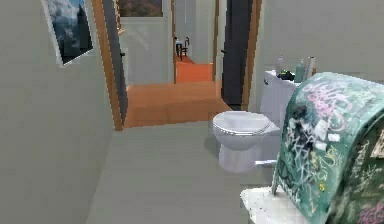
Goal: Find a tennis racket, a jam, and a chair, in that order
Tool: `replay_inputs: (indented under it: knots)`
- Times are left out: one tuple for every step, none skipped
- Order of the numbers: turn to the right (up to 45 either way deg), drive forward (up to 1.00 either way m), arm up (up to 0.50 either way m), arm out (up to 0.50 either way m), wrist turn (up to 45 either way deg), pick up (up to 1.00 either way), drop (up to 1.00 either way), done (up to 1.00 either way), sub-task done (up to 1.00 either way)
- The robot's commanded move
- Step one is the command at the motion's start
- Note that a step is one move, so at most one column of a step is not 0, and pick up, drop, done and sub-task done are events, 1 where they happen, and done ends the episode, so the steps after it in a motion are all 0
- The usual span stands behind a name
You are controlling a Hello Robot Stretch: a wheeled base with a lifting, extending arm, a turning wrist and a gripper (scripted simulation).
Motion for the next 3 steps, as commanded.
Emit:
replay_inputs:
  knots:
    - [0.0,1.0,0.0,0.0,0.0,0.0,0.0,0.0,0.0]
    - [-3.0,0.0,0.0,0.0,0.0,0.0,0.0,0.0,0.0]
    - [-18.0,0.0,0.0,0.0,0.0,0.0,0.0,0.0,0.0]
